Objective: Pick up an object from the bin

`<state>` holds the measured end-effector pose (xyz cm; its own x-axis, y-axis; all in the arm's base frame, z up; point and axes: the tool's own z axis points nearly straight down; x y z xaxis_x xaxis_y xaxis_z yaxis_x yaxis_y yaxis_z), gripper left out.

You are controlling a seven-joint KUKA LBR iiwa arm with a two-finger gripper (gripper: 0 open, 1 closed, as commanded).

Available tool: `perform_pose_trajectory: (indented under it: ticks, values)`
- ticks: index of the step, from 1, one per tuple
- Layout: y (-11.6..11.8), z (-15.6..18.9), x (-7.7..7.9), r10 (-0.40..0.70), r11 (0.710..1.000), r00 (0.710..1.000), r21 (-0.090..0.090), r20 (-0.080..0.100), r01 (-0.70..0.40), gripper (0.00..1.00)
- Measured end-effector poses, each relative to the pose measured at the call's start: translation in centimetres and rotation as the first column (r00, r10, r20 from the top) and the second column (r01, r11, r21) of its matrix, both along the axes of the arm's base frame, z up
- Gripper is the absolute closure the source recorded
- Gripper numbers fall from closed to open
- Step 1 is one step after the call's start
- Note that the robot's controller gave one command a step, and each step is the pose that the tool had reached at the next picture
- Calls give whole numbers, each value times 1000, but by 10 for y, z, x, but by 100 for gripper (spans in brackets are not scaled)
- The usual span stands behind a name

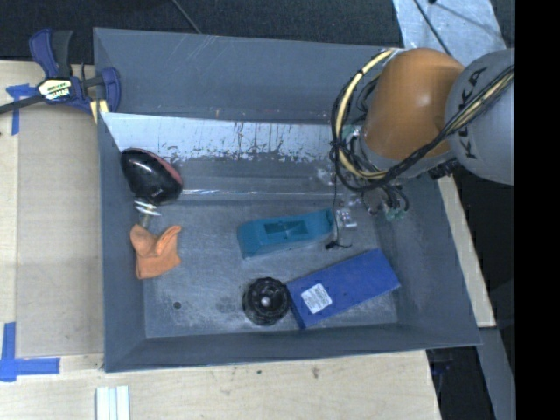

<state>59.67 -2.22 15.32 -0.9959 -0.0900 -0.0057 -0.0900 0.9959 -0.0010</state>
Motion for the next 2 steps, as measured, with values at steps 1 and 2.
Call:
perform_pose_trajectory:
  ticks: [1, 2]
  values:
    - [10, -19, 7, -26, 1000, 1000, 1, -2, 26, 0]
    - [17, -48, -11, 36, 999, 999, 0, -2, -36, 0]
